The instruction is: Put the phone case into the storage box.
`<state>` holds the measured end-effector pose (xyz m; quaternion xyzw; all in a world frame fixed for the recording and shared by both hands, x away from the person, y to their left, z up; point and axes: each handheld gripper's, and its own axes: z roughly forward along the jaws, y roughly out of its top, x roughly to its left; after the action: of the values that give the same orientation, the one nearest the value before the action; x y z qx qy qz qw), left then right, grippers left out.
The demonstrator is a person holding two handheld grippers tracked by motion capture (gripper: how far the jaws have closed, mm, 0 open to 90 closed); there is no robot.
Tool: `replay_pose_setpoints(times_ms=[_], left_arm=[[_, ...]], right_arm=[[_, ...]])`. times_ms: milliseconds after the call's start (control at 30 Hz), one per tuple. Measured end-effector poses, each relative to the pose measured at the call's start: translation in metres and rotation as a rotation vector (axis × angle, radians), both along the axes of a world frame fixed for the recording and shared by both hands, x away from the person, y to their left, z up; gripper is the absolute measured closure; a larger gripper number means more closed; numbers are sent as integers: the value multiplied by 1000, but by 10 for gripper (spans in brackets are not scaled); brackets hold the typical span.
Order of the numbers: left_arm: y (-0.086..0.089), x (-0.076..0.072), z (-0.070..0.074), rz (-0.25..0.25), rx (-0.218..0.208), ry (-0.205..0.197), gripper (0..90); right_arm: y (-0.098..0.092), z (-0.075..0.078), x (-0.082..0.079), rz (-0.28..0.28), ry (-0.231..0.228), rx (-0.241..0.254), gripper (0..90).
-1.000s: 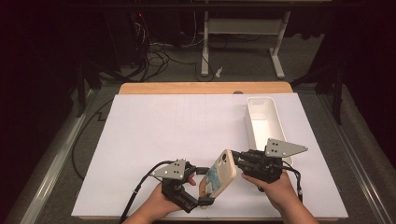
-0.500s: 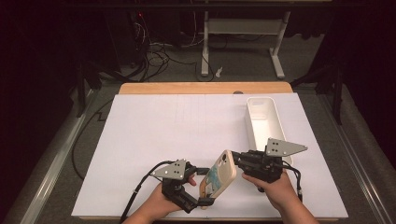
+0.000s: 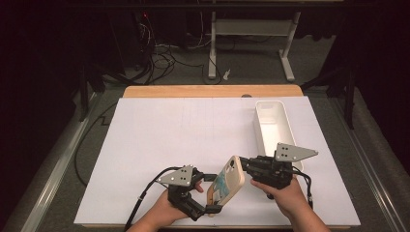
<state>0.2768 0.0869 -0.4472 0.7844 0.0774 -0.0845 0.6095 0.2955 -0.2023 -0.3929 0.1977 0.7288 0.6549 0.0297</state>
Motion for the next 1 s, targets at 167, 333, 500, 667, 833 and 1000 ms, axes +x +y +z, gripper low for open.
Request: replay_pose_setpoints(times_ms=[167, 333, 500, 667, 833, 1000], left_arm=[[0, 0, -1, -2, 2, -5, 104], [0, -1, -1, 3, 6, -17, 103], [-1, -1, -2, 1, 8, -23, 102], [-1, -2, -3, 10, 9, -34, 100], [-2, -3, -3, 18, 15, -44, 99], [-2, -3, -3, 28, 20, -58, 98]], right_arm=[[0, 0, 0, 5, 1, -3, 861], [0, 0, 0, 10, 4, 1, 865], [1, 0, 0, 13, 5, -3, 865], [1, 0, 0, 12, 7, -1, 868], [1, 0, 0, 14, 8, -1, 870], [1, 0, 0, 12, 9, -4, 870]])
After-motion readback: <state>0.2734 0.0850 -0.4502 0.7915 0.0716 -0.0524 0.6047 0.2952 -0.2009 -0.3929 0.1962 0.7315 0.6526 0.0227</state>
